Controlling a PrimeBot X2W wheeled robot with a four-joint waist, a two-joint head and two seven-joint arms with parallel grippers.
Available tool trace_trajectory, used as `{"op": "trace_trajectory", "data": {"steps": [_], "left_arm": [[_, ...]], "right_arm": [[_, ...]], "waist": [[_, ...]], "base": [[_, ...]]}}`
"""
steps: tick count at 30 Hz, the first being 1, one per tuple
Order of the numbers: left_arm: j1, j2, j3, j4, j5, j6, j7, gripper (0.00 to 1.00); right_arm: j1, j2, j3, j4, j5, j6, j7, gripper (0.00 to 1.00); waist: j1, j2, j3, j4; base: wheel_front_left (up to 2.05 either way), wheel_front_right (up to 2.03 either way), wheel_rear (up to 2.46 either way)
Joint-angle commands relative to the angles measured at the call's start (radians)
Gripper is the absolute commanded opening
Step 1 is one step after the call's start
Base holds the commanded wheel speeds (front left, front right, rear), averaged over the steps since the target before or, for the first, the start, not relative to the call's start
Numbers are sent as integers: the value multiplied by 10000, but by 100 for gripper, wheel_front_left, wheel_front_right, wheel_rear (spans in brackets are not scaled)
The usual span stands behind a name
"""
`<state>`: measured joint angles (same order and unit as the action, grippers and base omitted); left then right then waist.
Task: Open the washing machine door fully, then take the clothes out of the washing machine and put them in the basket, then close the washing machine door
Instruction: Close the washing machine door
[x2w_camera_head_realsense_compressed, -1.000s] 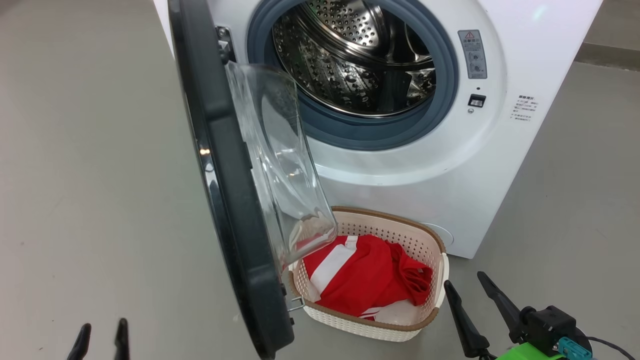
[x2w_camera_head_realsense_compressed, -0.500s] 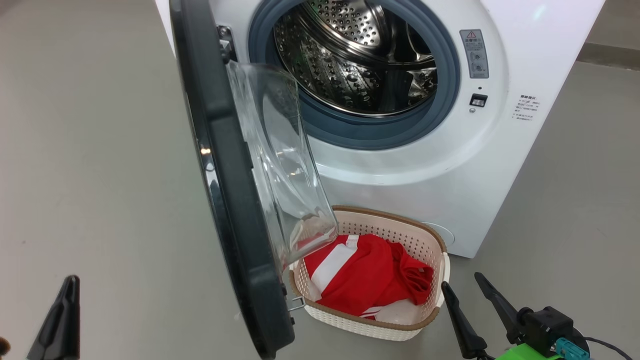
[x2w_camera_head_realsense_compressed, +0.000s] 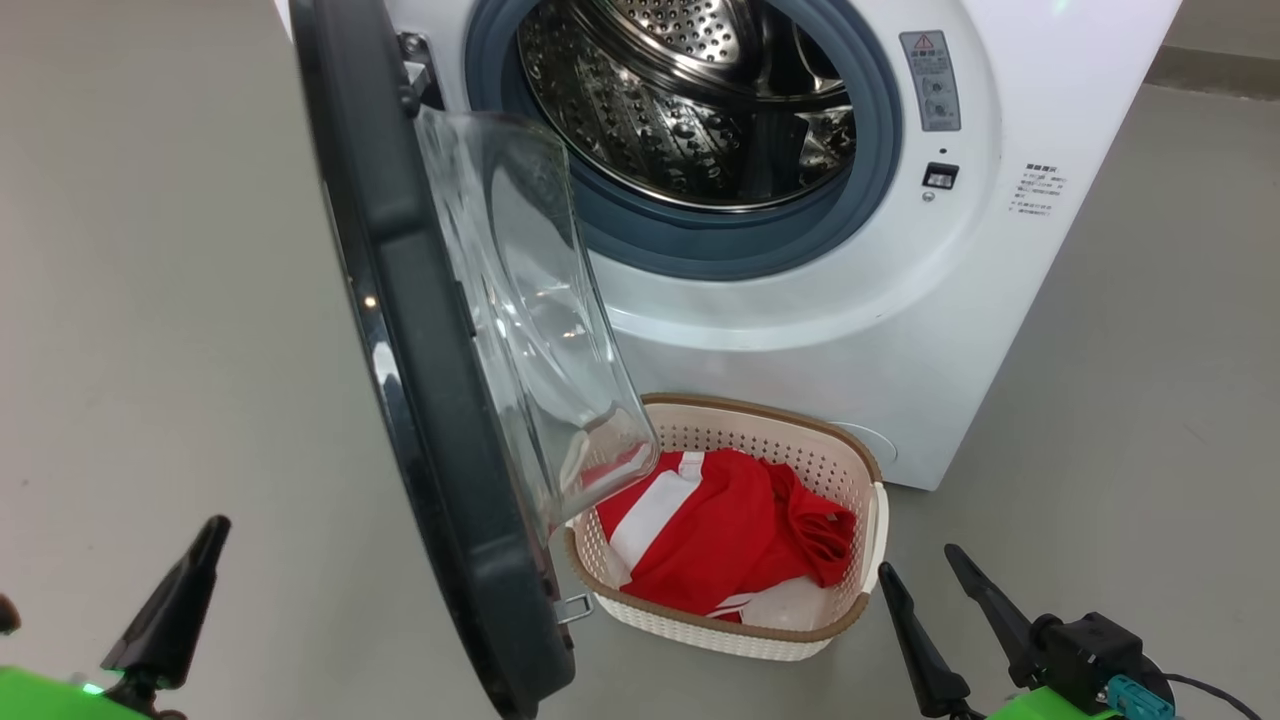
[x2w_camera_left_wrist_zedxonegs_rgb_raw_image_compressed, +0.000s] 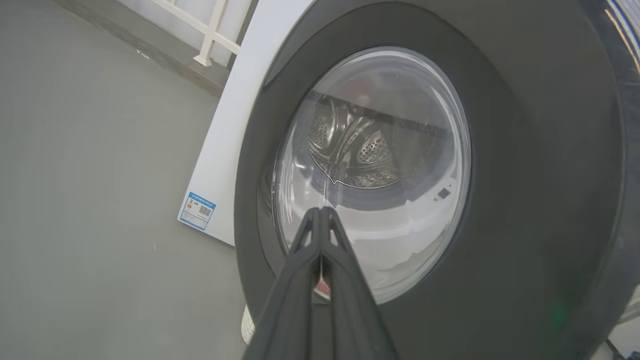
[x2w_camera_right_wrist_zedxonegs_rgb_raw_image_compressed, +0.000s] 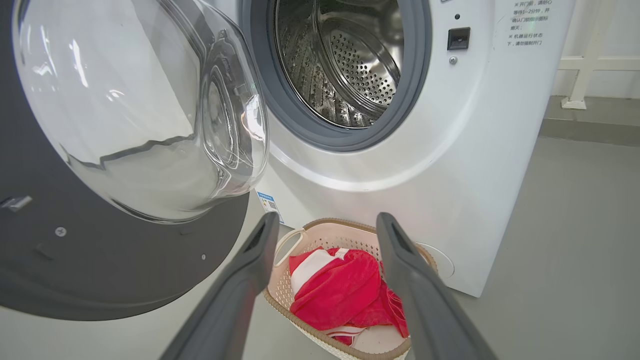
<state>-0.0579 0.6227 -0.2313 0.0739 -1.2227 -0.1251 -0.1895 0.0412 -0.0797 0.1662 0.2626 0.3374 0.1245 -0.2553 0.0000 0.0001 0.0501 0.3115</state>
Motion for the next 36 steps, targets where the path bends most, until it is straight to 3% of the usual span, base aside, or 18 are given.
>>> {"op": "trace_trajectory", "data": {"steps": [1, 5, 9, 18, 36], "left_arm": [[-591, 713, 205, -450, -611, -56, 135, 0], [-1078, 1333, -167, -1047, -2436, -56, 762, 0], [-1473, 1580, -53, -1238, -3569, -56, 1448, 0], [-1967, 1643, 794, -1275, -5042, -56, 3366, 0], [-2465, 29, 3234, -1746, -5485, -56, 7171, 0]], "right_arm": [[-282, -22, 204, -253, -170, 62, -65, 100], [-419, -9, 165, -253, -212, 62, -65, 100], [-562, 15, 165, -235, -258, 62, -65, 100], [-717, 72, 147, -257, -266, 62, -65, 100], [-916, 204, 69, -259, -315, 62, -65, 100]], "waist": [[0, -1, 80, -49], [0, -1, 275, -78], [0, -1, 403, -123], [0, -1, 649, -335], [0, -1, 923, -674]], "base": [[0, 0, 0], [0, 0, 0], [0, 0, 0], [0, 0, 0], [0, 0, 0]]}}
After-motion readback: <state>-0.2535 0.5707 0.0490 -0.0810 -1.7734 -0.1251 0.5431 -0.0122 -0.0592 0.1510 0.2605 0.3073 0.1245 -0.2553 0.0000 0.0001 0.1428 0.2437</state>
